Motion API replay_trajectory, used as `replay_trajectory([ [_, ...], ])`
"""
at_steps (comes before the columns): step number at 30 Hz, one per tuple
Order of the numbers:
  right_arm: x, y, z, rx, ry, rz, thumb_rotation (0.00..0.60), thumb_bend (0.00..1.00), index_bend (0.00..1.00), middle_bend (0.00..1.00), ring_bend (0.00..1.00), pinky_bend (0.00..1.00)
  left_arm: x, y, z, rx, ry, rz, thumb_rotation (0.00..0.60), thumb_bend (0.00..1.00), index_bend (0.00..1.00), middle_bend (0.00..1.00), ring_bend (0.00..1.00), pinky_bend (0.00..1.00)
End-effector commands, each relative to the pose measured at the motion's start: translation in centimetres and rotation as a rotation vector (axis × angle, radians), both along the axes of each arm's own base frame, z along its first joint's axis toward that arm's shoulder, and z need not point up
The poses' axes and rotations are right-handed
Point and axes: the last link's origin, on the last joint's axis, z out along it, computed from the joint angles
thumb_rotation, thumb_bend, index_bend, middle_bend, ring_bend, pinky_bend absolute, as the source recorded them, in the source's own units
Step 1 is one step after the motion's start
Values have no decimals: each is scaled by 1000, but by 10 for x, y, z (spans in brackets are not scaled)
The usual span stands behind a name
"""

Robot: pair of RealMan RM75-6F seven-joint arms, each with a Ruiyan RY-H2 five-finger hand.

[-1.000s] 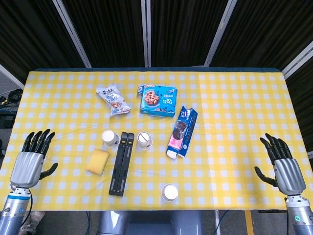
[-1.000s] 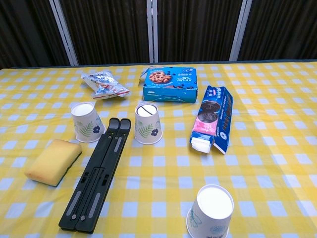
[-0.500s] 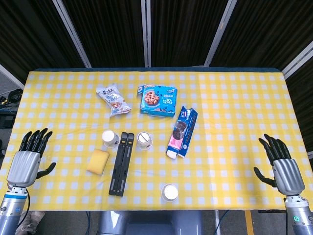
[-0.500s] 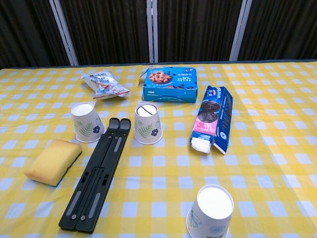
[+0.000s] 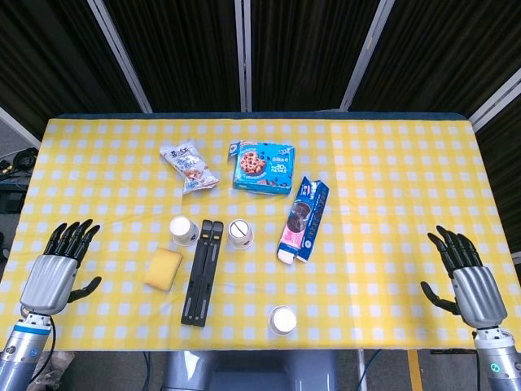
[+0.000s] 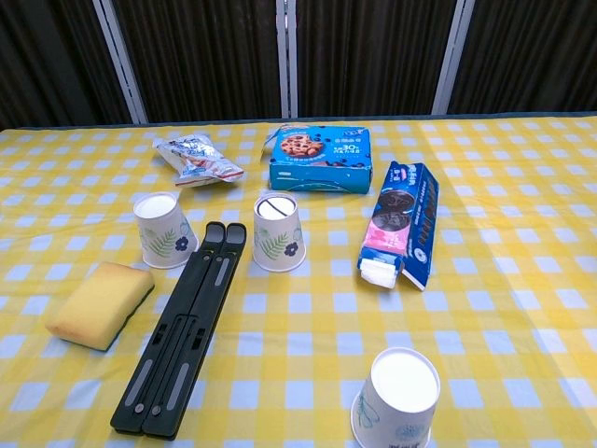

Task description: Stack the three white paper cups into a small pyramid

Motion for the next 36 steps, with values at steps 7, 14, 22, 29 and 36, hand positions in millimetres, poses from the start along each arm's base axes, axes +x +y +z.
replay_trajectory([
  [7, 28, 3, -15, 227, -96, 205, 600, 216, 45, 0, 0, 0, -5, 5, 7, 32, -20, 34, 600, 242, 0, 0, 0, 0],
  [14, 79, 11, -50, 451, -113, 474, 600, 218, 139, 0, 0, 0, -8, 7, 10, 47, -23, 50, 600, 242, 0, 0, 0, 0],
  [22, 106, 18, -84, 578, -187, 518, 600, 220, 145, 0, 0, 0, -10, 9, 9, 37, -22, 55, 600, 241, 0, 0, 0, 0],
  [29, 115, 20, -109, 637, -205, 532, 600, 223, 145, 0, 0, 0, -11, 10, 9, 33, -26, 60, 600, 242, 0, 0, 0, 0],
  [36, 115, 16, -125, 676, -202, 509, 600, 223, 122, 0, 0, 0, -12, 11, 8, 27, -26, 67, 600, 242, 0, 0, 0, 0],
])
